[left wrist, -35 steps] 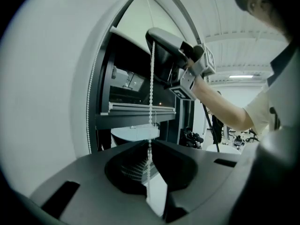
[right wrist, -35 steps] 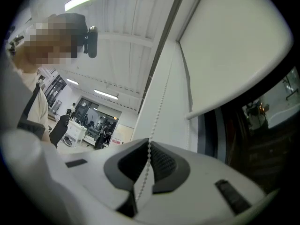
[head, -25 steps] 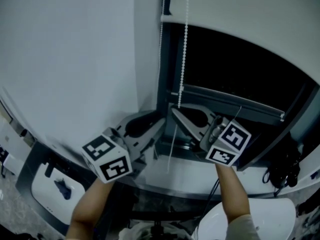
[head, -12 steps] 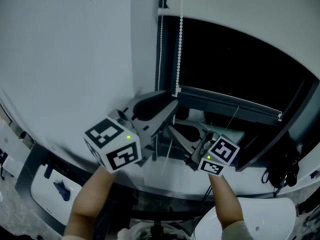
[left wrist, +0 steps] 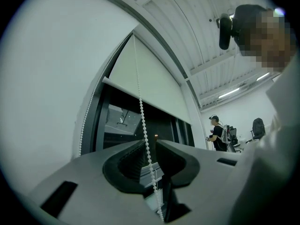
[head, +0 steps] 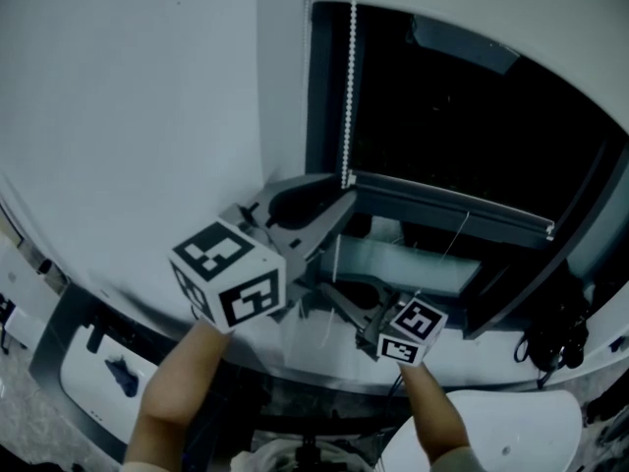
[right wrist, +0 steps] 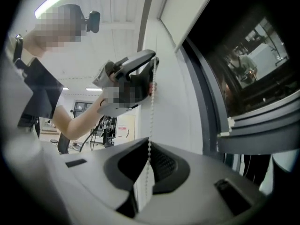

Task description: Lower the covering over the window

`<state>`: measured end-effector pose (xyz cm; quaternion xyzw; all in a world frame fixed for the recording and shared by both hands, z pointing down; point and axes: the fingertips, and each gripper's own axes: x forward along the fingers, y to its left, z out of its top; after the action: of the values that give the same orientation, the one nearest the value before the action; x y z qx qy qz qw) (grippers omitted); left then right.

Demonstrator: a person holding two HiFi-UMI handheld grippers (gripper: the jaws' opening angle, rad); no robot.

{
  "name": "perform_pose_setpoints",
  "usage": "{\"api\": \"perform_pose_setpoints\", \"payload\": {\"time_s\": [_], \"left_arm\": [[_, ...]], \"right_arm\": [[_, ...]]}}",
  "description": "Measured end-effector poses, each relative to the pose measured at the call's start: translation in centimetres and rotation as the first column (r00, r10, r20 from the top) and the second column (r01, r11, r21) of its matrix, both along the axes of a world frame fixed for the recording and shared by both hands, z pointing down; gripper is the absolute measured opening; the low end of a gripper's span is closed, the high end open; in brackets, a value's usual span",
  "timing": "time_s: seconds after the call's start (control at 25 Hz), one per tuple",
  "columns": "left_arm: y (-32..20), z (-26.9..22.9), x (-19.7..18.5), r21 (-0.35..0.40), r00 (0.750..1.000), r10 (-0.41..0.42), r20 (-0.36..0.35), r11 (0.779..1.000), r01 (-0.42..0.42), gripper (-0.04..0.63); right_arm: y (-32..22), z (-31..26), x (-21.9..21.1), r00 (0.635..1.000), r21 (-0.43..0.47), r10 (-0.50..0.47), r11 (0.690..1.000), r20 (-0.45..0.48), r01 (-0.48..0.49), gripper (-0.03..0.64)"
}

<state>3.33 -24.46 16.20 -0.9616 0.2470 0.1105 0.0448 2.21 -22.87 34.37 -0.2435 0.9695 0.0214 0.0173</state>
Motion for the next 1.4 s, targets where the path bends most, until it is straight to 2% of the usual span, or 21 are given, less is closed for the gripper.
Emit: {"api": "perform_pose_setpoints", "payload": {"time_s": [0.24, 0.36, 0.48, 0.56, 0.64, 0.76, 0.84, 0.92, 1.24, 1.4], "left_arm": [[-0.9, 0.5, 0.4, -0.017, 1.000, -0.007, 0.025, 1.000, 0.008, 0.075], [-1.0, 0.6, 0.3, -0.016, 0.999, -0.022, 0.032, 1.000, 0.023, 0.035], [-1.3, 1.0, -0.1, 0.028, 0.996, -0.089, 0.029, 0.996, 0.088, 0.031], [-1.3, 1.1, -0.3, 0.031, 0.995, -0.099, 0.024, 0.995, 0.099, 0.028], [-1.3, 1.4, -0.2, 0.025, 0.995, -0.096, 0.038, 0.995, 0.095, 0.028], [-1.4, 3.4, 0.1, -0.002, 0.993, -0.097, 0.072, 0.995, 0.097, 0.028], [-1.5, 5.3, 0.2, -0.024, 0.990, -0.100, 0.095, 0.994, 0.103, 0.028], [-1.5, 7.3, 0.2, -0.048, 0.988, -0.099, 0.117, 0.993, 0.105, 0.028], [-1.2, 14.9, 1.0, -0.165, 0.979, -0.063, 0.192, 0.982, 0.095, 0.028], [-0.8, 15.9, 1.6, -0.176, 0.982, -0.055, 0.183, 0.980, 0.088, 0.028]], "right_arm": [[-0.3, 0.0, -0.2, 1.000, 0.008, -0.001, 1.000, -0.013, 0.001, 0.014], [-0.4, 0.1, 0.1, 1.000, 0.007, 0.011, 1.000, -0.013, -0.011, 0.014], [-0.1, 0.0, -0.3, 0.996, 0.015, -0.002, 1.000, -0.084, 0.003, 0.018], [0.4, -0.3, -0.6, 0.992, 0.026, -0.032, 0.999, -0.124, 0.035, 0.021], [0.9, -1.4, -0.4, 0.993, 0.005, -0.079, 0.997, -0.093, 0.079, 0.051], [1.5, -5.2, 1.1, 0.991, -0.011, -0.126, 0.992, 0.054, 0.127, 0.103], [1.5, -8.2, 2.5, 0.984, 0.023, -0.116, 0.993, 0.134, 0.114, 0.103], [1.1, -10.9, 3.6, 0.981, 0.061, -0.089, 0.995, 0.174, 0.079, 0.103], [-0.2, -16.8, 2.8, 0.988, 0.157, -0.036, 0.987, 0.149, 0.012, 0.103], [-0.6, -18.5, 1.4, 0.992, 0.182, -0.036, 0.983, 0.124, 0.013, 0.121]]}}
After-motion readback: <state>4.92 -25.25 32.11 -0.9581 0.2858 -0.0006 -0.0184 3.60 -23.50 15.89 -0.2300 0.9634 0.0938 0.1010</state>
